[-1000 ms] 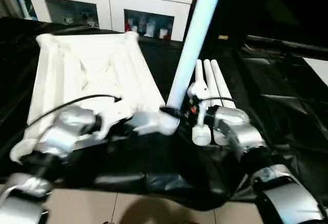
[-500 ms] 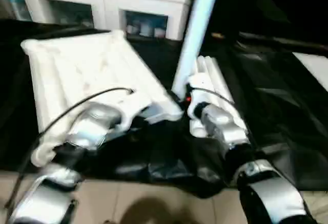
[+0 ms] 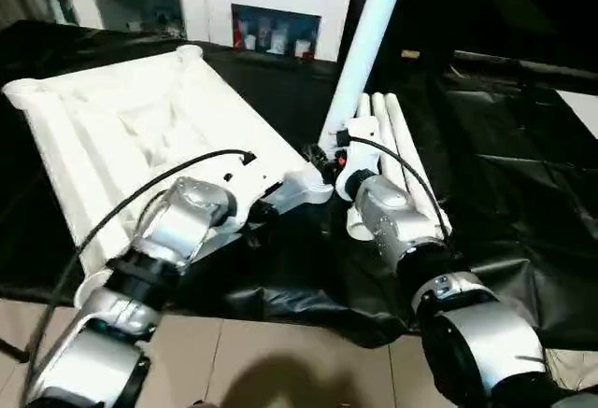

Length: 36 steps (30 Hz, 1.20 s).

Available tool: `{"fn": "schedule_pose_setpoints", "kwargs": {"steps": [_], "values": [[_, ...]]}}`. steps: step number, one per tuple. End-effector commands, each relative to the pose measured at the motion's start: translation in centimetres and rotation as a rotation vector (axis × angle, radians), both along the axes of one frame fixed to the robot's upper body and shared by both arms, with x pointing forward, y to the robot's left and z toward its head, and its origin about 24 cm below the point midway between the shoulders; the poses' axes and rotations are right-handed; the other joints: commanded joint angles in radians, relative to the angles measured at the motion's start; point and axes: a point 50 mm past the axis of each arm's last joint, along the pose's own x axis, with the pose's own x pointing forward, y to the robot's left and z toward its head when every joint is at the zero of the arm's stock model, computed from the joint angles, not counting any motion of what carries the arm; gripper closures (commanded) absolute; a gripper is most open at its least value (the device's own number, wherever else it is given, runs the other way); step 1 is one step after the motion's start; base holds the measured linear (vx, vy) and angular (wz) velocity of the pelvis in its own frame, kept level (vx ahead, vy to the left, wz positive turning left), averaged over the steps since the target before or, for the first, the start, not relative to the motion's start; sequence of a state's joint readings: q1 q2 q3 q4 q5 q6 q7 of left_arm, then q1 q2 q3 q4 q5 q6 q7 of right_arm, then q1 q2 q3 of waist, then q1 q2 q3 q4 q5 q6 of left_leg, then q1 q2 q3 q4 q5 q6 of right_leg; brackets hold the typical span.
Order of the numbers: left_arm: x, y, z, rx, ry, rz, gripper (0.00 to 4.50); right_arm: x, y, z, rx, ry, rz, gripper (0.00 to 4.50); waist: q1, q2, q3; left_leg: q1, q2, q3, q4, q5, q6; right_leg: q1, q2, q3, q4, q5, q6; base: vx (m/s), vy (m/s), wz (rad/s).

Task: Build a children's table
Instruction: Insert table leg to table base

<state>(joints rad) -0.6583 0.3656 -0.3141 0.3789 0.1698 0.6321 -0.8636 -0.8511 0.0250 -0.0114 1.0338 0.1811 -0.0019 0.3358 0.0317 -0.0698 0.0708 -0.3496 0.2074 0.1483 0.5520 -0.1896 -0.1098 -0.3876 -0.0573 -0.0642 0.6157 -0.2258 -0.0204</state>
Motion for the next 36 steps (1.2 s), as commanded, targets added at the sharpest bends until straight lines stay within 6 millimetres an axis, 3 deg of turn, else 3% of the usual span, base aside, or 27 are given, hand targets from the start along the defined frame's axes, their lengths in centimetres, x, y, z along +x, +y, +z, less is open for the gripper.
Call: {"fn": "schedule_pose_setpoints", "kwargs": {"steps": [1,4,5,8,10,13,17,20,22,23,24,26,27,29,31,34,36], "values": [[0.0,-0.1,0.2,0.034,-0.023,-0.030,4.50,-3.2,-0.1,-6.4,-0.041,0.316,0.056,2.65,-0.005,0.026,-0.024,-0.006,0.029,-0.001,-0.080,-0.297,-0.011,0.019,-0.078,0.057,-0.098,-0.316,-0.149,0.000,0.000,0.00],[-0.5,0.2,0.4,0.002,-0.028,-0.128,4.50,-3.2,-0.2,-6.1,-0.049,0.312,0.149,2.65,-0.006,0.024,-0.024,-0.004,0.029,0.002,-0.079,-0.285,-0.007,0.019,-0.079,0.058,-0.099,-0.303,-0.159,0.000,0.000,0.00],[-0.8,0.6,0.5,-0.008,-0.017,-0.156,4.50,-3.3,-0.3,-6.0,-0.053,0.310,0.212,2.65,-0.008,0.025,-0.028,-0.011,0.029,0.000,-0.079,-0.259,0.001,0.028,-0.079,0.057,-0.093,-0.266,-0.170,0.000,0.000,0.00],[-2.0,2.0,1.1,-0.059,0.016,-0.331,4.50,-3.6,-1.1,-5.6,-0.063,0.292,0.396,2.65,-0.014,0.025,-0.030,-0.013,0.031,0.003,-0.075,-0.215,0.021,0.033,-0.078,0.058,-0.085,-0.175,-0.195,0.018,-0.001,-0.01],[-2.1,2.6,1.3,-0.059,0.029,-0.349,4.50,-3.8,-1.3,-5.5,-0.066,0.283,0.447,2.65,-0.017,0.028,-0.035,-0.008,0.031,0.007,-0.069,-0.158,0.036,0.036,-0.074,0.057,-0.073,-0.064,-0.226,0.065,0.000,0.00],[-2.2,3.8,1.7,-0.039,0.053,-0.349,4.50,-4.2,-1.8,-5.2,-0.058,0.272,0.557,2.65,-0.020,0.027,-0.042,-0.001,0.028,0.014,-0.056,-0.009,0.076,0.046,-0.071,0.054,-0.049,0.177,-0.286,0.062,0.013,-0.01],[-2.3,5.4,2.0,-0.010,0.090,-0.356,4.50,-4.8,-2.1,-5.4,-0.068,0.278,0.675,2.65,-0.019,0.023,-0.044,0.004,0.029,0.018,-0.053,0.018,0.113,0.049,-0.075,0.054,-0.046,0.232,-0.312,0.039,0.013,0.01],[-2.6,5.8,2.0,-0.012,0.112,-0.377,4.50,-5.2,-2.1,-5.6,-0.081,0.287,0.719,2.65,-0.017,0.025,-0.040,0.008,0.034,0.018,-0.058,-0.038,0.103,0.046,-0.079,0.055,-0.052,0.145,-0.310,0.000,0.000,0.00],[-2.6,5.8,1.8,-0.013,0.106,-0.378,4.50,-5.1,-2.1,-5.9,-0.119,0.291,0.704,2.65,-0.015,0.026,-0.036,0.010,0.037,0.018,-0.064,-0.098,0.064,0.043,-0.079,0.055,-0.059,0.051,-0.297,0.000,0.000,0.00],[-2.4,5.7,1.7,-0.009,0.097,-0.367,4.50,-5.0,-2.2,-6.0,-0.143,0.287,0.670,2.65,-0.014,0.026,-0.035,0.012,0.038,0.018,-0.066,-0.114,0.053,0.043,-0.080,0.056,-0.061,0.027,-0.293,0.000,0.000,0.00],[-2.0,5.0,1.2,-0.013,0.069,-0.322,4.50,-4.1,-2.2,-6.2,-0.195,0.271,0.493,2.65,-0.014,0.025,-0.035,0.014,0.038,0.019,-0.066,-0.126,0.037,0.040,-0.081,0.058,-0.063,0.000,-0.284,0.000,0.000,0.00],[-1.7,4.4,0.9,-0.019,0.052,-0.271,4.50,-3.6,-2.4,-6.4,-0.210,0.270,0.373,2.65,-0.018,0.024,-0.022,0.012,0.038,0.019,-0.077,-0.202,-0.002,0.034,-0.081,0.061,-0.073,-0.126,-0.261,0.000,0.000,0.00],[-1.2,3.7,0.4,-0.025,0.030,-0.200,4.50,-3.2,-2.6,-6.5,-0.216,0.275,0.245,2.65,-0.017,0.022,-0.016,0.022,0.036,0.014,-0.080,-0.313,-0.038,0.024,-0.087,0.067,-0.093,-0.344,-0.211,-0.053,-0.004,-0.05],[-0.5,2.7,-0.3,-0.038,0.008,-0.094,4.50,-3.0,-3.0,-6.9,-0.207,0.303,0.093,2.65,-0.014,0.023,-0.018,0.027,0.036,0.011,-0.078,-0.342,-0.043,0.018,-0.090,0.070,-0.102,-0.419,-0.184,-0.055,-0.002,-0.03],[-0.1,1.6,-0.9,-0.058,0.020,0.005,4.50,-2.9,-3.0,-7.2,-0.183,0.336,-0.023,2.65,-0.010,0.018,-0.023,0.031,0.034,0.013,-0.077,-0.340,-0.043,0.011,-0.082,0.073,-0.103,-0.404,-0.164,0.000,0.000,0.00],[0.0,-0.1,-1.3,-0.054,0.026,0.021,4.50,-2.8,-2.8,-7.3,-0.102,0.383,-0.131,2.65,-0.002,0.013,-0.020,0.030,0.028,0.013,-0.077,-0.376,-0.024,0.002,-0.079,0.075,-0.111,-0.453,-0.126,0.000,0.000,0.00],[0.1,-1.0,-1.2,-0.061,0.029,0.018,4.50,-2.8,-2.5,-7.3,-0.086,0.400,-0.161,2.65,-0.001,0.015,-0.018,0.032,0.027,0.011,-0.077,-0.406,-0.022,-0.006,-0.080,0.074,-0.118,-0.503,-0.105,0.000,0.000,0.00]]}}
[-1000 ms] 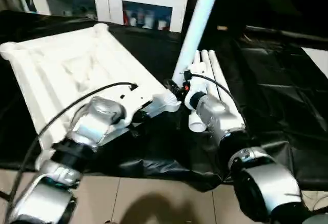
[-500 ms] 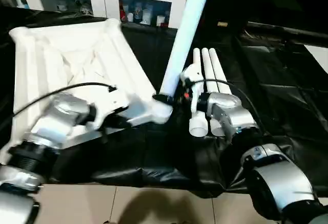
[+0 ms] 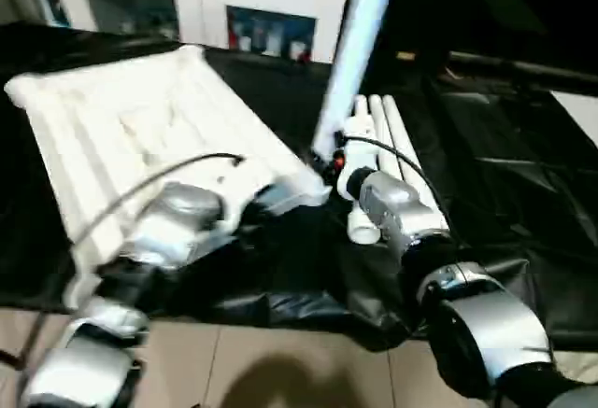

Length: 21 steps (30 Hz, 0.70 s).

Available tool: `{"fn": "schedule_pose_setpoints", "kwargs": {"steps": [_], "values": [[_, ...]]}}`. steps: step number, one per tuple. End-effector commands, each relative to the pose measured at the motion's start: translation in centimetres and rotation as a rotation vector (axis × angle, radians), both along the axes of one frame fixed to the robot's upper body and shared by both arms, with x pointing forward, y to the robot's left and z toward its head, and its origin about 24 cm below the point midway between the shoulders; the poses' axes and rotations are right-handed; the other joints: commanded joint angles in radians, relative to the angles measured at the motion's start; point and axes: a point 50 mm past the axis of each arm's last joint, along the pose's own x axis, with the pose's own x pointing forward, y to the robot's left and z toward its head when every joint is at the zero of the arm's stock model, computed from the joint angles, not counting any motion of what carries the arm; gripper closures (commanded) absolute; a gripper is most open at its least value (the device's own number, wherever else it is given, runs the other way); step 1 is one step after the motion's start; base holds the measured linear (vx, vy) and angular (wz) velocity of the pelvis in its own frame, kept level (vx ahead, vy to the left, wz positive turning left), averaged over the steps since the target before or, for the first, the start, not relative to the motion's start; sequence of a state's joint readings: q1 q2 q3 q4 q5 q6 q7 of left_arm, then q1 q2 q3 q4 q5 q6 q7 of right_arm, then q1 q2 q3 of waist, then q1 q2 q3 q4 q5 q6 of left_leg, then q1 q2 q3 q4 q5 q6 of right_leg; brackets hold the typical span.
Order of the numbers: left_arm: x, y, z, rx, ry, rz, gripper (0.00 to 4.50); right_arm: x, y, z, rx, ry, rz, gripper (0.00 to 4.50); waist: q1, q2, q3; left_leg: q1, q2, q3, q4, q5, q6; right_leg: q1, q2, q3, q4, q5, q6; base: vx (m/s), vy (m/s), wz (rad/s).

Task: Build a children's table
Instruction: Insert table leg to table base

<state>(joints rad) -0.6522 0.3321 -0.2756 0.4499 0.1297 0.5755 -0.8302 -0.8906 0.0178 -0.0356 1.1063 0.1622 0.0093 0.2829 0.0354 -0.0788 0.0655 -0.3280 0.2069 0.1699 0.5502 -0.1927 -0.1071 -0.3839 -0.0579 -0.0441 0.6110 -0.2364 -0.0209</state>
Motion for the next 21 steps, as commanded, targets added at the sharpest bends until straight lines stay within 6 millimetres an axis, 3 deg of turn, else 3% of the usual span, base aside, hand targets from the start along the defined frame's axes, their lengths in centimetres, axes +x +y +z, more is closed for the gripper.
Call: {"fn": "schedule_pose_setpoints", "kwargs": {"steps": [1,4,14,15,19,20,21], "values": [[0.0,-1.1,-0.2,0.011,0.021,-0.011,4.50,-3.3,-1.8,-7.1,-0.041,0.360,-0.113,2.65,-0.006,0.022,-0.012,0.010,0.027,-0.014,-0.077,-0.424,-0.026,-0.011,-0.079,0.051,-0.116,-0.522,-0.090,0.000,0.000,0.00],[0.2,-1.3,-0.1,0.023,0.006,-0.006,4.50,-3.4,-1.1,-7.1,-0.054,0.367,-0.103,2.65,-0.006,0.020,-0.016,0.002,0.027,-0.018,-0.080,-0.422,-0.024,-0.009,-0.079,0.050,-0.116,-0.514,-0.074,0.000,0.000,0.00],[0.2,-0.4,-0.3,0.050,-0.011,0.007,4.50,-3.1,0.0,-6.4,-0.046,0.324,-0.039,2.65,-0.007,0.017,-0.015,-0.002,0.028,-0.019,-0.083,-0.437,-0.022,-0.014,-0.081,0.051,-0.119,-0.524,-0.068,0.000,0.000,0.00],[0.2,-0.3,-0.3,0.051,-0.017,0.006,4.50,-3.0,0.1,-6.1,-0.015,0.313,-0.036,2.30,-0.007,0.015,-0.013,-0.003,0.029,-0.019,-0.084,-0.434,-0.019,-0.015,-0.082,0.052,-0.120,-0.531,-0.063,0.000,0.000,0.00],[0.2,-0.3,-0.1,0.055,-0.032,-0.014,4.50,-2.6,0.2,-5.4,0.027,0.288,-0.027,1.92,-0.008,0.015,-0.013,-0.003,0.030,-0.020,-0.085,-0.442,-0.019,-0.017,-0.082,0.052,-0.120,-0.529,-0.065,0.000,0.000,0.00],[0.2,-0.3,-0.1,0.056,-0.034,-0.017,4.50,-2.5,0.2,-5.3,0.029,0.283,-0.026,1.86,-0.005,0.016,-0.018,-0.001,0.031,-0.018,-0.083,-0.427,-0.019,-0.016,-0.083,0.053,-0.119,-0.496,-0.075,0.000,0.000,0.00],[0.2,-0.2,0.1,0.058,-0.046,-0.027,4.50,-2.3,0.2,-4.8,0.044,0.259,-0.011,1.78,-0.005,0.016,-0.022,-0.009,0.033,-0.016,-0.083,-0.380,-0.017,-0.009,-0.080,0.054,-0.110,-0.422,-0.091,0.000,0.000,0.00]]}}
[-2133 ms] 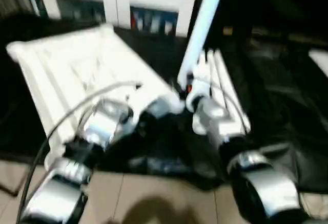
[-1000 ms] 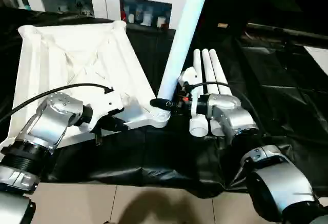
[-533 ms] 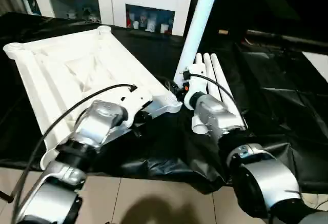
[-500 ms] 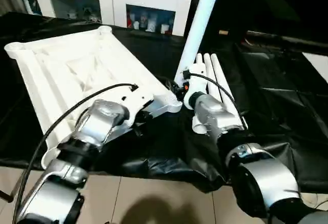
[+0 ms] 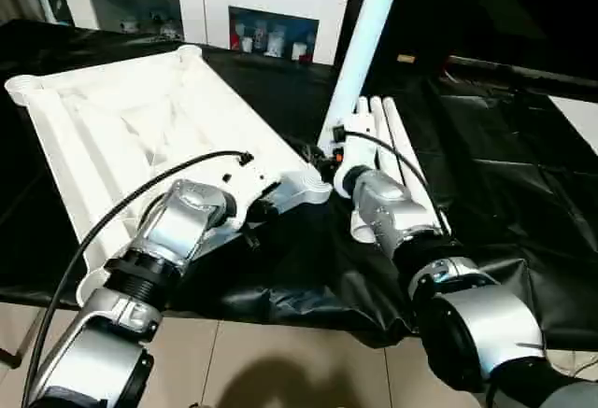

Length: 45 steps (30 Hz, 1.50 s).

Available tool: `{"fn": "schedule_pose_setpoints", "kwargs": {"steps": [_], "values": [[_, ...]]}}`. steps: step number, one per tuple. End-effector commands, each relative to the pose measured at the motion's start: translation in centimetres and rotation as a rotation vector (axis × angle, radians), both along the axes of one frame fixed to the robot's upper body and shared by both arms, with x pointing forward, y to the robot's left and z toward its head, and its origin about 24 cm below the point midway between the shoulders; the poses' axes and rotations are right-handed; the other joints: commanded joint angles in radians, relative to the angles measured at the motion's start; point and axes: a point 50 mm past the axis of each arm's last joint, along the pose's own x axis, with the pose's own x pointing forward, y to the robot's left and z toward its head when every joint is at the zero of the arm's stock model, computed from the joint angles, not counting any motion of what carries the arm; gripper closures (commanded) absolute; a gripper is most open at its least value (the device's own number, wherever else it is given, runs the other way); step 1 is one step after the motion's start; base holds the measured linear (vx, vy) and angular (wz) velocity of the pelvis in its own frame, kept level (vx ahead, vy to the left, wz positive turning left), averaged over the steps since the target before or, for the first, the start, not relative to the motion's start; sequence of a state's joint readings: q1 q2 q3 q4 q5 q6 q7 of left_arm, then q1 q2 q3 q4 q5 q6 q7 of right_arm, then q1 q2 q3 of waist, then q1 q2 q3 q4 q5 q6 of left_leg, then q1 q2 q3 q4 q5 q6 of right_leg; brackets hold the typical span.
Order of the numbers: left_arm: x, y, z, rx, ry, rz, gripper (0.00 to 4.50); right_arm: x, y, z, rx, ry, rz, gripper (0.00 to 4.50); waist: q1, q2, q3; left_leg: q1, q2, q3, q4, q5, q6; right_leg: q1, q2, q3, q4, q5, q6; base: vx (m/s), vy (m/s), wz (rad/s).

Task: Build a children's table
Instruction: Insert table leg to table base

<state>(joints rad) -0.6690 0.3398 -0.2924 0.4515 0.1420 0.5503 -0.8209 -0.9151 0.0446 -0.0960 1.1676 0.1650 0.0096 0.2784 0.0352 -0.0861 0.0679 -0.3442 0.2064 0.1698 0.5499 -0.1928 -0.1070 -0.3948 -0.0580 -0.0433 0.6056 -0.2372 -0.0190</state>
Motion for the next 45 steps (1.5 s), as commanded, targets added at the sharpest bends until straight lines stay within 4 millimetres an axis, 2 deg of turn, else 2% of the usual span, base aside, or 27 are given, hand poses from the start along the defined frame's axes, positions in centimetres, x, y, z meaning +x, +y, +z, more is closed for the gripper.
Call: {"fn": "schedule_pose_setpoints", "kwargs": {"steps": [1,2,3,5,7,8,9,10,13,14,16,19,23,25,26,28,30,31,32,35,36,37,38,39,41,42,45], "values": [[-0.1,-0.1,-0.4,0.029,-0.007,-0.009,4.50,-2.1,-0.3,-4.2,0.001,0.200,0.017,1.57,-0.004,0.025,-0.031,-0.001,0.035,-0.011,-0.081,-0.297,-0.011,0.012,-0.075,0.052,-0.089,-0.293,-0.118,0.000,0.000,0.00],[-0.1,0.0,-0.3,0.028,-0.008,-0.011,4.50,-1.9,-0.3,-3.9,0.007,0.189,0.020,1.57,-0.002,0.025,-0.035,-0.001,0.036,-0.007,-0.078,-0.258,-0.007,0.014,-0.074,0.052,-0.084,-0.228,-0.134,0.000,0.000,0.00],[-0.1,0.0,-0.2,0.026,-0.013,-0.015,4.50,-1.8,-0.2,-3.6,0.015,0.177,0.026,1.40,-0.004,0.026,-0.031,-0.002,0.035,0.000,-0.075,-0.232,0.001,0.012,-0.068,0.050,-0.080,-0.172,-0.163,0.000,0.000,0.00],[0.0,0.0,-0.1,0.025,-0.017,-0.020,4.50,-1.5,-0.2,-3.1,0.031,0.156,0.035,1.22,-0.003,0.024,-0.026,0.000,0.031,0.003,-0.074,-0.291,0.001,0.007,-0.071,0.052,-0.089,-0.250,-0.166,0.000,0.000,0.00],[0.1,0.3,0.1,0.030,-0.028,-0.025,4.50,-1.0,-0.2,-2.1,0.055,0.115,0.065,1.13,-0.003,0.023,-0.030,-0.007,0.032,0.001,-0.074,-0.276,0.000,0.013,-0.075,0.053,-0.090,-0.278,-0.154,0.000,0.000,0.00],[0.1,0.3,0.1,0.031,-0.029,-0.026,4.50,-0.9,-0.2,-1.9,0.056,0.103,0.076,1.03,-0.001,0.022,-0.033,-0.008,0.032,0.001,-0.072,-0.251,0.003,0.015,-0.076,0.053,-0.086,-0.251,-0.156,0.000,0.000,0.00],[0.1,0.3,0.2,0.031,-0.034,-0.035,4.50,-0.8,-0.2,-1.6,0.052,0.084,0.093,1.03,0.000,0.030,-0.037,-0.012,0.030,0.004,-0.068,-0.192,0.012,0.022,-0.074,0.053,-0.076,-0.171,-0.170,0.000,0.000,0.00],[0.1,0.3,0.2,0.031,-0.034,-0.035,4.50,-0.8,-0.2,-1.6,0.052,0.084,0.093,0.79,-0.001,0.029,-0.035,-0.014,0.029,0.007,-0.064,-0.147,0.022,0.022,-0.071,0.051,-0.071,-0.104,-0.186,0.000,0.000,0.00],[0.0,0.6,0.4,0.027,-0.045,-0.066,4.50,-0.4,-0.3,-0.4,0.013,0.015,0.160,0.61,-0.003,0.032,-0.037,-0.017,0.028,0.009,-0.060,-0.095,0.034,0.031,-0.069,0.048,-0.062,-0.015,-0.215,0.000,0.000,0.00],[0.0,0.8,0.5,0.022,-0.057,-0.084,4.50,-0.1,-0.5,0.3,-0.011,-0.021,0.201,0.61,-0.004,0.034,-0.041,-0.017,0.027,0.010,-0.055,-0.058,0.044,0.035,-0.067,0.047,-0.053,0.054,-0.235,0.000,0.000,0.00],[0.2,1.2,0.6,0.026,-0.074,-0.087,4.50,0.1,-0.9,1.1,-0.048,-0.061,0.241,0.61,-0.005,0.038,-0.042,-0.016,0.026,0.012,-0.052,-0.040,0.055,0.038,-0.067,0.046,-0.049,0.095,-0.250,0.000,0.000,0.00],[0.3,1.7,0.7,0.020,-0.100,-0.088,4.50,0.3,-1.7,1.8,-0.085,-0.097,0.273,0.61,-0.005,0.037,-0.045,-0.017,0.024,0.014,-0.048,-0.030,0.070,0.043,-0.063,0.047,-0.044,0.137,-0.260,0.000,0.000,0.00],[0.6,2.3,1.0,-0.015,-0.142,-0.045,4.50,0.3,-3.7,2.5,-0.092,-0.112,0.224,0.61,-0.002,0.038,-0.049,-0.013,0.023,0.016,-0.042,0.020,0.105,0.049,-0.062,0.050,-0.034,0.250,-0.275,0.000,0.000,0.00],[0.5,2.4,1.1,-0.035,-0.146,-0.042,4.50,0.1,-4.2,2.8,-0.081,-0.126,0.212,0.61,-0.001,0.037,-0.049,-0.013,0.023,0.017,-0.041,0.015,0.107,0.049,-0.062,0.049,-0.035,0.243,-0.276,0.000,0.000,0.00],[0.5,2.4,1.2,-0.050,-0.157,-0.048,4.50,-0.1,-4.6,3.1,-0.068,-0.138,0.207,0.61,0.000,0.041,-0.051,-0.011,0.024,0.017,-0.040,0.006,0.104,0.049,-0.063,0.050,-0.036,0.232,-0.275,0.000,0.000,0.00],[0.4,2.4,1.6,-0.093,-0.186,-0.071,4.50,-0.9,-5.3,3.9,-0.045,-0.171,0.216,0.61,0.002,0.034,-0.052,-0.015,0.021,0.015,-0.040,0.003,0.102,0.057,-0.061,0.051,-0.036,0.233,-0.258,0.000,0.000,0.00],[0.3,2.5,1.7,-0.102,-0.188,-0.088,4.50,-1.2,-5.5,4.0,-0.048,-0.178,0.225,0.61,0.001,0.038,-0.054,-0.015,0.019,0.015,-0.039,-0.011,0.093,0.057,-0.061,0.051,-0.039,0.199,-0.255,0.000,0.000,0.00],[0.2,2.6,1.8,-0.104,-0.191,-0.100,4.50,-1.8,-5.8,4.2,-0.053,-0.187,0.247,0.61,0.000,0.044,-0.057,-0.015,0.018,0.014,-0.038,-0.015,0.089,0.057,-0.062,0.052,-0.037,0.191,-0.258,0.000,0.000,0.00],[0.1,2.8,1.8,-0.111,-0.187,-0.099,4.50,-2.1,-6.0,4.3,-0.055,-0.192,0.260,0.61,0.002,0.043,-0.056,-0.015,0.018,0.014,-0.038,-0.014,0.090,0.059,-0.060,0.052,-0.040,0.192,-0.254,0.000,0.000,0.00],[0.1,3.0,1.9,-0.115,-0.205,-0.094,4.50,-3.0,-6.5,4.6,-0.056,-0.209,0.291,0.61,0.004,0.043,-0.064,-0.016,0.016,0.015,-0.031,0.022,0.104,0.062,-0.056,0.052,-0.030,0.263,-0.259,0.000,0.000,0.00],[0.1,3.1,2.1,-0.129,-0.218,-0.085,4.50,-3.7,-6.9,5.0,-0.056,-0.220,0.292,0.61,0.007,0.050,-0.070,-0.014,0.016,0.014,-0.028,0.038,0.112,0.062,-0.057,0.051,-0.026,0.292,-0.265,0.000,0.000,0.00],[0.0,3.2,2.2,-0.141,-0.224,-0.077,4.50,-4.1,-7.4,5.2,-0.053,-0.233,0.256,0.61,0.006,0.049,-0.068,-0.015,0.015,0.014,-0.028,0.043,0.114,0.062,-0.055,0.052,-0.027,0.299,-0.264,0.000,0.000,0.00],[0.0,3.2,2.2,-0.142,-0.224,-0.077,4.50,-4.1,-7.4,5.2,-0.053,-0.234,0.253,0.61,0.009,0.052,-0.072,-0.014,0.016,0.014,-0.026,0.049,0.113,0.064,-0.056,0.052,-0.025,0.310,-0.264,0.000,0.000,0.00],[-0.1,3.3,2.2,-0.148,-0.222,-0.076,4.50,-4.3,-7.6,5.4,-0.051,-0.239,0.227,0.61,0.007,0.049,-0.073,-0.016,0.015,0.013,-0.026,0.057,0.112,0.065,-0.056,0.051,-0.023,0.320,-0.267,0.000,0.000,0.00],[0.0,3.4,2.2,-0.165,-0.218,-0.030,4.50,-4.7,-7.6,5.2,-0.013,-0.234,0.157,0.61,0.008,0.058,-0.075,-0.014,0.015,0.012,-0.025,0.040,0.105,0.062,-0.058,0.051,-0.024,0.293,-0.273,0.000,0.000,0.00],[0.0,3.5,2.2,-0.167,-0.215,-0.014,4.50,-4.8,-7.6,5.1,-0.011,-0.229,0.146,0.61,0.006,0.054,-0.073,-0.015,0.015,0.013,-0.025,0.020,0.094,0.061,-0.057,0.051,-0.025,0.266,-0.273,0.000,0.000,0.00],[0.2,3.7,2.1,-0.171,-0.225,0.002,4.50,-5.2,-7.3,4.2,-0.014,-0.203,0.093,0.61,0.007,0.058,-0.071,-0.013,0.016,0.012,-0.026,-0.035,0.062,0.057,-0.058,0.052,-0.032,0.162,-0.259,0.000,0.000,0.00]]}}
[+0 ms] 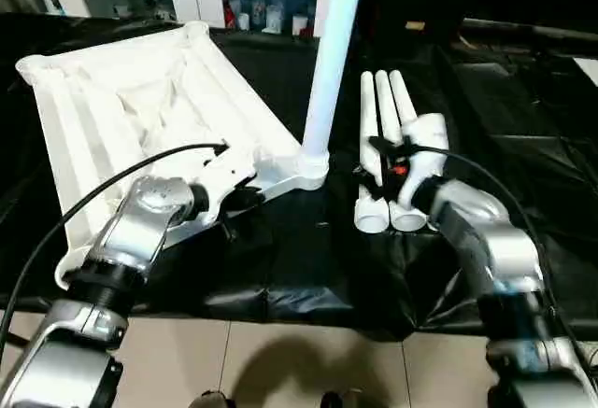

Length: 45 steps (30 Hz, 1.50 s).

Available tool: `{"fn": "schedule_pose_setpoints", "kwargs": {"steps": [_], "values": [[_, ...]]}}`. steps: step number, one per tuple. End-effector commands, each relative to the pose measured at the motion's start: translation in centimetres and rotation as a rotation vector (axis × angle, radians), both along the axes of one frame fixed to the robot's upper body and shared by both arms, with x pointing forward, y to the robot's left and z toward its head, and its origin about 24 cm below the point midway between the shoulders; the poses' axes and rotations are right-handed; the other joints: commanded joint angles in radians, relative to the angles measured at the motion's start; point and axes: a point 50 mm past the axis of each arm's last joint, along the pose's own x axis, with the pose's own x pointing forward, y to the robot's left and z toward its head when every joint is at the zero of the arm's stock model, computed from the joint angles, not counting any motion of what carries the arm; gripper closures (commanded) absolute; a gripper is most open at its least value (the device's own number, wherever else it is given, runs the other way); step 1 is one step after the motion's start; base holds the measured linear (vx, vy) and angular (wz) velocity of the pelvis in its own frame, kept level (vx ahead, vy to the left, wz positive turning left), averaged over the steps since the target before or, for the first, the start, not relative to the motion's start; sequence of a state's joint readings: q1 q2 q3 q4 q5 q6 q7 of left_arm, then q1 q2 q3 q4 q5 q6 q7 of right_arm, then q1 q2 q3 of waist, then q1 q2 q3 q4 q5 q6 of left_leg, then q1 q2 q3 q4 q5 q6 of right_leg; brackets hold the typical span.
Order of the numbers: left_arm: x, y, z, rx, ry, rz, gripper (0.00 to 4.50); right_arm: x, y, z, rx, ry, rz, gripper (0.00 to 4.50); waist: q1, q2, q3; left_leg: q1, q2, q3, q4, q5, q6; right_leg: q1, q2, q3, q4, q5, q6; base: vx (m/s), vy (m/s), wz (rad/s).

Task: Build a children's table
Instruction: Insert table leg to table base

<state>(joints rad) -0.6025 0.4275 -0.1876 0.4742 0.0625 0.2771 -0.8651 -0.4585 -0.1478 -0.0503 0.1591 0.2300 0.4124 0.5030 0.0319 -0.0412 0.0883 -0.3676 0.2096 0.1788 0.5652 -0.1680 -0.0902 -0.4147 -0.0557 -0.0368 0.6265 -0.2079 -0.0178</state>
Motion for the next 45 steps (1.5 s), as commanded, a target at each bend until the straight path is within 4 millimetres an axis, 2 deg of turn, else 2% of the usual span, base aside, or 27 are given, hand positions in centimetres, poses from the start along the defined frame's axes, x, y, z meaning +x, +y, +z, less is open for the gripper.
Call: {"fn": "schedule_pose_setpoints", "kwargs": {"steps": [1,5,12,13,14,15,16,18,19,20,23,24,25,27,28,29,30,31,32,34,36,38,40,41,42,44,45], "values": [[0.3,0.3,1.3,-0.075,-0.070,0.032,4.50,-0.2,-0.3,-0.4,0.006,0.021,-0.057,0.61,0.010,0.013,-0.092,0.010,0.012,0.002,-0.041,-0.062,0.040,0.077,-0.061,0.046,-0.053,0.127,-0.259,0.000,0.000,0.00],[-0.1,0.2,1.3,-0.088,-0.048,0.017,4.50,-0.7,-0.1,-0.9,0.027,0.052,-0.096,0.61,0.012,0.014,-0.094,0.010,0.011,0.001,-0.040,-0.049,0.030,0.078,-0.059,0.046,-0.048,0.146,-0.254,0.000,0.000,0.00],[-0.4,0.7,1.3,-0.066,-0.045,0.011,4.50,-1.1,1.3,-1.2,0.002,0.059,-0.066,0.61,0.015,0.011,-0.098,0.006,0.006,-0.002,-0.035,-0.006,0.048,0.082,-0.059,0.044,-0.040,0.210,-0.251,0.000,0.000,0.00],[-0.4,0.7,1.3,-0.068,-0.042,0.011,4.50,-1.1,1.4,-1.2,0.002,0.059,-0.066,0.61,0.018,-0.003,-0.097,-0.032,-0.011,-0.032,-0.041,0.023,0.101,0.109,-0.076,0.010,-0.033,0.244,-0.251,0.000,0.000,0.00],[-0.4,0.7,1.3,-0.068,-0.041,0.011,4.50,-1.1,1.4,-1.1,0.003,0.058,-0.062,0.61,0.008,0.018,-0.104,-0.028,-0.014,-0.050,-0.032,0.056,0.193,0.106,-0.091,-0.018,-0.038,0.255,-0.259,0.000,0.000,0.00],[-0.5,0.7,1.3,-0.066,-0.038,0.009,4.50,-1.2,1.5,-1.1,0.011,0.060,-0.056,0.61,0.004,0.023,-0.106,-0.027,-0.013,-0.057,-0.025,0.078,0.238,0.103,-0.097,-0.027,-0.039,0.263,-0.277,0.002,-0.025,0.32],[-0.5,0.8,1.2,-0.063,-0.036,0.007,4.50,-1.2,1.6,-1.1,0.011,0.057,-0.046,0.61,-0.002,0.026,-0.106,-0.035,-0.013,-0.067,-0.016,0.125,0.299,0.107,-0.101,-0.038,-0.037,0.275,-0.305,0.002,-0.025,0.32],[-0.6,0.8,1.2,-0.059,-0.033,0.007,4.50,-1.3,1.8,-1.1,0.010,0.055,-0.037,0.61,-0.008,0.030,-0.104,-0.045,-0.010,-0.085,-0.009,0.164,0.338,0.109,-0.100,-0.060,-0.031,0.262,-0.322,-0.006,-0.030,0.40],[-0.6,0.8,1.2,-0.059,-0.032,0.009,4.50,-1.3,1.8,-1.1,0.007,0.055,-0.035,0.61,-0.007,0.033,-0.104,-0.043,-0.010,-0.090,-0.007,0.165,0.340,0.108,-0.098,-0.066,-0.030,0.243,-0.325,-0.033,-0.038,0.50],[-0.6,0.8,1.2,-0.058,-0.031,0.009,4.50,-1.3,1.9,-1.1,0.000,0.054,-0.033,0.61,-0.014,0.031,-0.097,-0.052,-0.012,-0.101,-0.012,0.133,0.333,0.114,-0.096,-0.079,-0.032,0.178,-0.318,-0.028,-0.022,0.30],[-0.7,0.9,1.1,-0.057,-0.026,0.007,4.50,-1.3,2.0,-1.1,-0.008,0.054,-0.028,0.61,-0.016,0.043,-0.083,-0.057,-0.021,-0.128,-0.037,-0.063,0.249,0.122,-0.094,-0.101,-0.044,-0.036,-0.297,-0.028,-0.011,0.18],[-0.7,0.9,1.1,-0.052,-0.026,0.005,4.50,-1.4,2.2,-1.2,-0.013,0.057,-0.014,0.61,-0.017,0.033,-0.080,-0.075,-0.032,-0.141,-0.045,-0.150,0.201,0.136,-0.101,-0.108,-0.051,-0.117,-0.282,-0.076,-0.022,0.32],[-0.8,1.0,1.0,-0.051,-0.023,0.004,4.50,-1.5,2.3,-1.2,-0.012,0.058,-0.005,0.61,-0.012,0.044,-0.078,-0.071,-0.038,-0.147,-0.053,-0.226,0.149,0.135,-0.104,-0.118,-0.057,-0.203,-0.267,-0.099,-0.016,0.50],[-0.8,1.0,1.0,-0.049,-0.024,0.007,4.50,-1.6,2.4,-1.1,-0.010,0.051,0.011,0.61,-0.018,0.045,-0.075,-0.078,-0.038,-0.163,-0.054,-0.276,0.095,0.136,-0.112,-0.112,-0.061,-0.261,-0.252,-0.060,-0.003,0.33],[-0.8,1.0,1.0,-0.048,-0.023,0.006,4.50,-1.6,2.4,-1.2,0.005,0.059,0.007,0.61,-0.029,0.048,-0.078,-0.031,0.008,-0.135,-0.036,-0.318,0.033,0.101,-0.111,-0.078,-0.079,-0.300,-0.227,0.000,0.000,0.00],[-0.8,1.0,1.0,-0.048,-0.023,0.006,4.50,-1.6,2.4,-1.2,0.015,0.065,0.003,0.61,-0.025,0.035,-0.075,-0.030,0.017,-0.131,-0.036,-0.333,0.008,0.099,-0.124,-0.066,-0.079,-0.292,-0.229,0.000,0.000,0.00],[-0.7,1.0,1.0,-0.047,-0.024,0.006,4.50,-1.5,2.3,-1.2,0.028,0.076,-0.010,0.61,-0.009,0.040,-0.074,-0.028,0.017,-0.102,-0.041,-0.341,-0.031,0.098,-0.122,-0.056,-0.084,-0.284,-0.224,0.000,0.000,0.00],[-0.7,0.9,1.1,-0.049,-0.023,0.003,4.50,-1.4,2.2,-1.3,0.031,0.081,-0.019,0.61,-0.009,0.033,-0.073,-0.030,0.019,-0.092,-0.045,-0.335,-0.039,0.096,-0.120,-0.053,-0.085,-0.280,-0.215,0.000,0.000,0.00],[-0.7,0.9,1.1,-0.050,-0.022,0.000,4.50,-1.3,2.1,-1.3,0.030,0.082,-0.023,0.61,0.002,0.036,-0.078,-0.027,0.023,-0.078,-0.049,-0.307,-0.047,0.098,-0.114,-0.050,-0.079,-0.260,-0.197,0.000,0.000,0.00],[-0.7,0.9,1.1,-0.051,-0.024,0.001,4.50,-1.2,2.0,-1.3,0.028,0.082,-0.026,0.61,0.015,0.038,-0.082,-0.004,0.032,-0.061,-0.056,-0.342,-0.054,0.090,-0.107,-0.039,-0.075,-0.251,-0.183,0.000,0.000,0.00],[-0.5,0.9,1.2,-0.052,-0.027,0.002,4.50,-1.1,1.8,-1.3,0.025,0.082,-0.043,0.61,0.020,0.036,-0.079,-0.001,0.029,-0.053,-0.061,-0.414,-0.054,0.103,-0.103,-0.037,-0.084,-0.345,-0.159,0.000,0.000,0.00],[-0.5,0.8,1.2,-0.051,-0.028,0.001,4.50,-1.1,1.7,-1.3,0.022,0.081,-0.047,0.61,0.023,0.039,-0.083,0.013,0.025,-0.045,-0.064,-0.453,-0.035,0.114,-0.092,-0.037,-0.096,-0.398,-0.153,0.018,0.028,-0.10],[-0.5,0.8,1.2,-0.054,-0.025,0.000,4.50,-1.1,1.7,-1.3,0.022,0.083,-0.051,0.61,0.026,0.043,-0.084,0.035,0.023,-0.031,-0.071,-0.437,0.005,0.120,-0.083,-0.037,-0.105,-0.373,-0.170,0.000,0.000,0.00],[-0.5,0.8,1.2,-0.053,-0.025,-0.001,4.50,-1.1,1.7,-1.3,0.023,0.084,-0.052,0.61,0.024,0.041,-0.084,0.039,0.024,-0.029,-0.073,-0.431,0.012,0.123,-0.082,-0.037,-0.105,-0.358,-0.175,0.061,0.032,-0.05],[-0.5,0.8,1.2,-0.051,-0.025,-0.004,4.50,-1.1,1.7,-1.3,0.025,0.086,-0.054,0.61,0.027,0.039,-0.087,0.039,0.021,-0.024,-0.075,-0.395,0.026,0.135,-0.082,-0.034,-0.106,-0.321,-0.186,0.075,0.020,-0.01],[-0.5,0.7,1.2,-0.049,-0.025,-0.005,4.50,-1.1,1.7,-1.4,0.026,0.087,-0.055,0.61,0.029,0.038,-0.090,0.047,0.020,-0.015,-0.074,-0.364,0.041,0.141,-0.082,-0.031,-0.106,-0.287,-0.204,0.079,0.015,-0.01],[-0.4,0.7,1.2,-0.048,-0.025,-0.008,4.50,-1.1,1.7,-1.4,0.027,0.089,-0.058,0.61,0.034,0.037,-0.100,0.043,0.015,-0.009,-0.072,-0.288,0.063,0.155,-0.077,-0.029,-0.098,-0.207,-0.217,0.090,0.003,0.00]]}}
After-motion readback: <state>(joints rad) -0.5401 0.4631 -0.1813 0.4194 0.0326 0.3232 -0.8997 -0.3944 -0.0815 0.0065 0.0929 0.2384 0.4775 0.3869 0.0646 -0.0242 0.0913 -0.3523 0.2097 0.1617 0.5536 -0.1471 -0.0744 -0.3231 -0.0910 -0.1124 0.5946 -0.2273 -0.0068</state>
